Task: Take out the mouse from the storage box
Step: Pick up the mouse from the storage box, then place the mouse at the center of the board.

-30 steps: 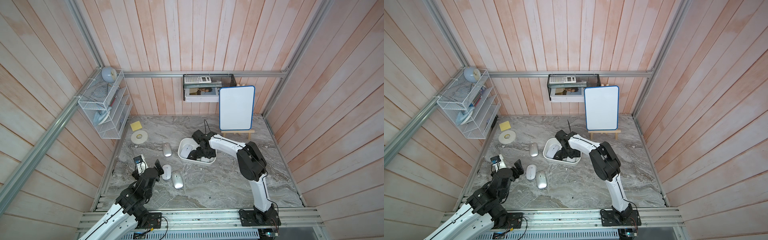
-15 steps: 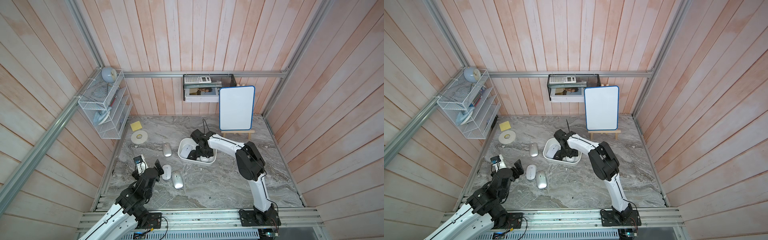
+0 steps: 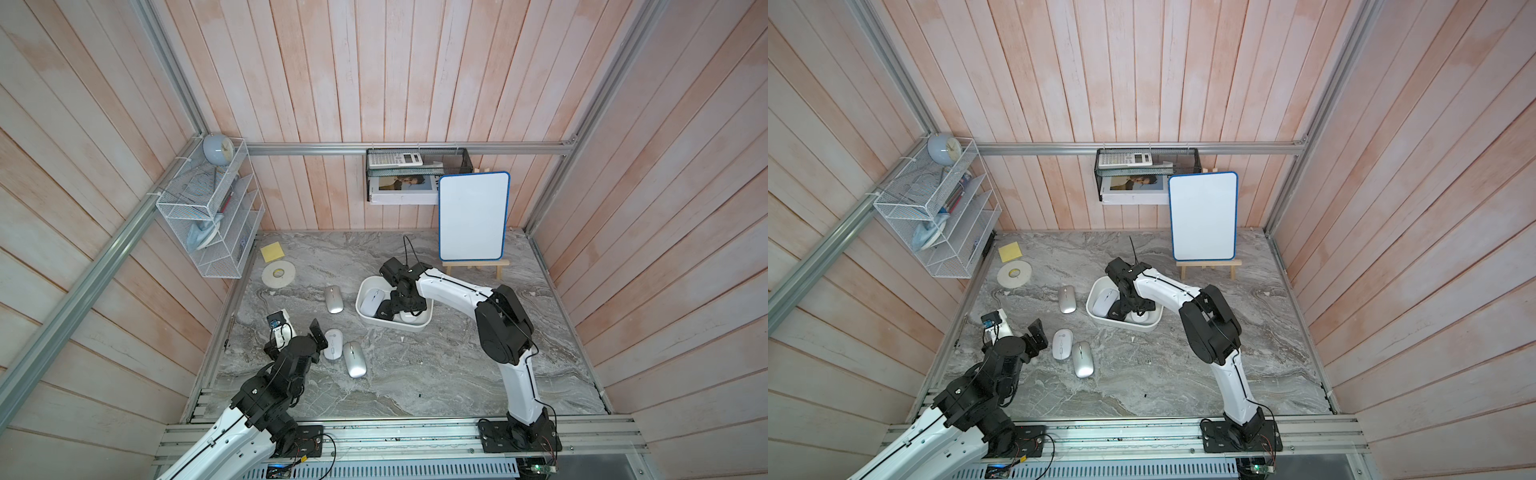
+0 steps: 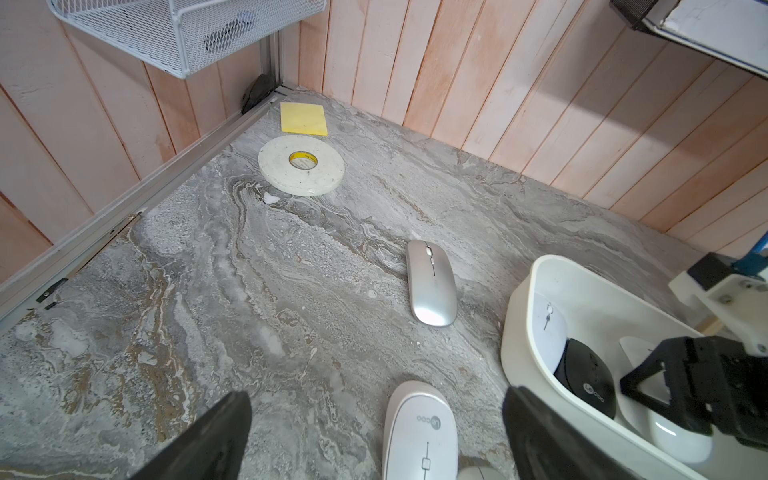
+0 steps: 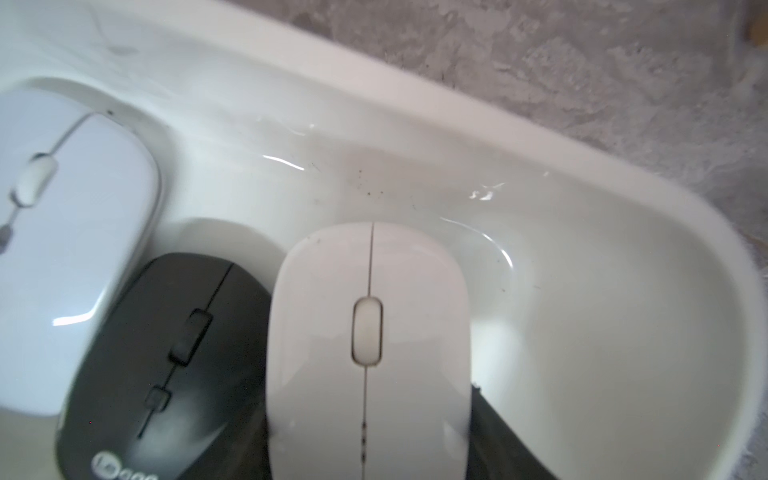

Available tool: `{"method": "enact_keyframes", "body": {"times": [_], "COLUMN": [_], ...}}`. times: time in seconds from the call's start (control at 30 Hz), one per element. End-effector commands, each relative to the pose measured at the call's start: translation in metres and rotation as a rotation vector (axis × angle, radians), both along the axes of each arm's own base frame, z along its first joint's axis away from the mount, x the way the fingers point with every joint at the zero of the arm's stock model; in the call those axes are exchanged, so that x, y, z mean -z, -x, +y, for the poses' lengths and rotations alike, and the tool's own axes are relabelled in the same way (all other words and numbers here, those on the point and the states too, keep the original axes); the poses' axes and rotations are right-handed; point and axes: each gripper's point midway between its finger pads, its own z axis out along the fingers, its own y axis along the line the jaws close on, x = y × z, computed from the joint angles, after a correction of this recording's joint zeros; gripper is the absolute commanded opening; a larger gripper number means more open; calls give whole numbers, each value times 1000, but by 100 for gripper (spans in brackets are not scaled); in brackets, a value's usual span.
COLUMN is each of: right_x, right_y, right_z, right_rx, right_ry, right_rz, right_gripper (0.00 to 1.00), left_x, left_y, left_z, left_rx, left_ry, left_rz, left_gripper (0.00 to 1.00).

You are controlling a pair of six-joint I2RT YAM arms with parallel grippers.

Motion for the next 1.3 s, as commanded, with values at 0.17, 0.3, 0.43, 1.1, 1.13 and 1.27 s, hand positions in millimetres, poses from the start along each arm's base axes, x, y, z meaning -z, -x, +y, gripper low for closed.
{"method": "enact_keyframes", "body": {"times": [0.17,0.3,0.43,1.1,1.13,1.27], "right_x": [-58,-72,-82,-27,-23,-11], "right_y": [2,9,23,134,138,150], "right_z": [5,10,15,77,78,83], "right_rx": [-35,-51,-78,-214,-220,-245], "right_ry": [-22,-35,-32,-206,-201,-178], "right_rz": [-111,-128,-138,8,15,25], "right_gripper": [51,51,51,51,51,50], "left_x": [-1,-2,-3,-8,-9,-10], "left_y": [-1,0,0,7,7,8], "left_z": [2,2,3,13,14,16], "left_rx": [-8,-8,-12,-43,-46,-54], "left_ry": [-7,-6,-2,7,7,10], "left_rz": [-10,-10,-12,-33,-35,-42], "left_gripper": [100,100,100,100,100,100]}}
